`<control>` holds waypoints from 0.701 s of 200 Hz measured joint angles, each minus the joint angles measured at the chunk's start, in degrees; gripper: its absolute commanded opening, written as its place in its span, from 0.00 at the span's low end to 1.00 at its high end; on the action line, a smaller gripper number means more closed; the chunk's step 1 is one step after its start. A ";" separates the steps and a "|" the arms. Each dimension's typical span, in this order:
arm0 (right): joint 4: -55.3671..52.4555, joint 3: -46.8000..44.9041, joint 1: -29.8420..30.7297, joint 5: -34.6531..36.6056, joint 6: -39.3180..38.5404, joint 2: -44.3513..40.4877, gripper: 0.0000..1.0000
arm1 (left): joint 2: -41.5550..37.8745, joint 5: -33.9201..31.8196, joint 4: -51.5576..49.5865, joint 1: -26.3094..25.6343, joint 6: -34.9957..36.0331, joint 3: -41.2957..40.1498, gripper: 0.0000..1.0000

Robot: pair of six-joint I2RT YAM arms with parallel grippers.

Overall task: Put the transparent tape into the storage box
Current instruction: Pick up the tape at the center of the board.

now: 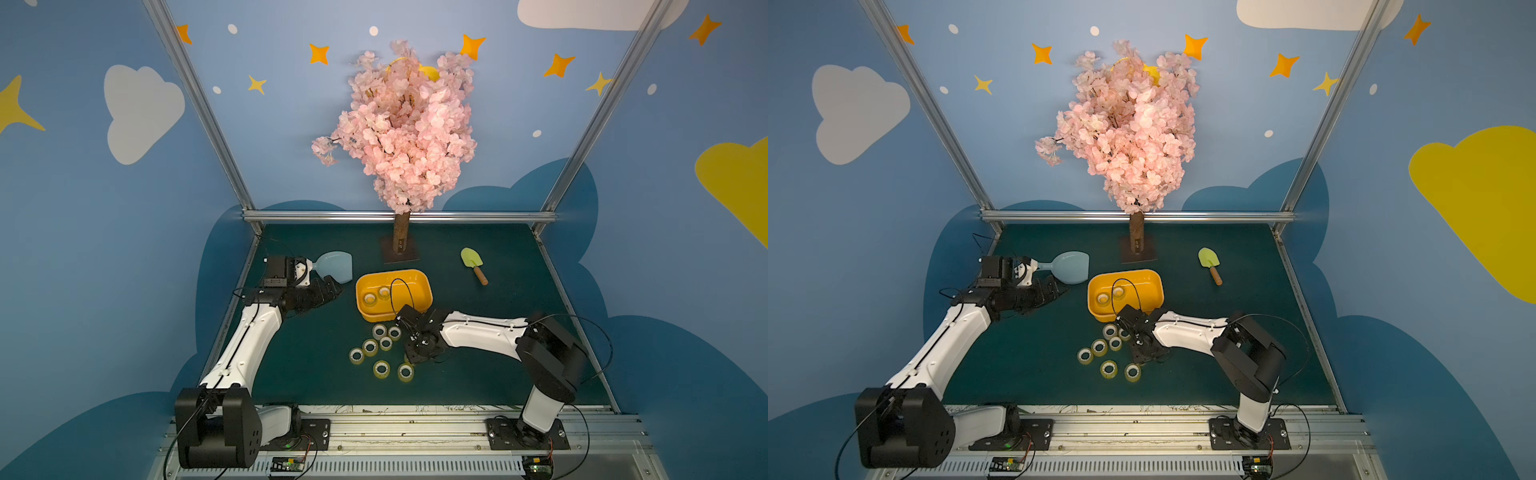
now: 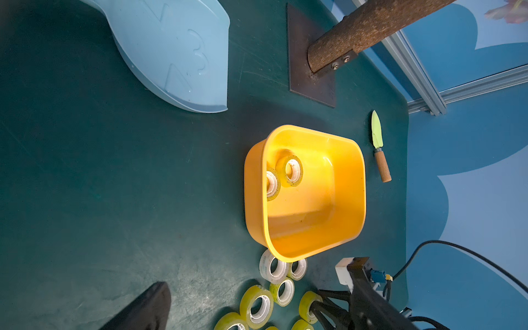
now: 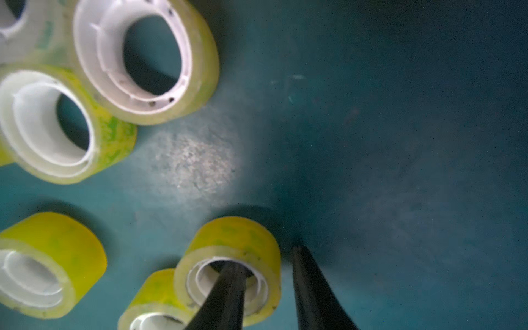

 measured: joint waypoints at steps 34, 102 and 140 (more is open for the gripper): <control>-0.09 -0.07 0.24 0.98 0.20 -0.66 0.01 | -0.11 0.00 0.02 -0.04 0.00 0.00 1.00; -2.19 -2.43 0.24 3.89 -0.13 -14.73 0.00 | -0.28 -0.07 0.02 -0.52 -0.02 0.00 1.00; -5.05 1.05 -1.79 4.42 -1.42 -19.54 0.00 | -0.28 -0.02 0.02 -1.07 -0.02 0.00 1.00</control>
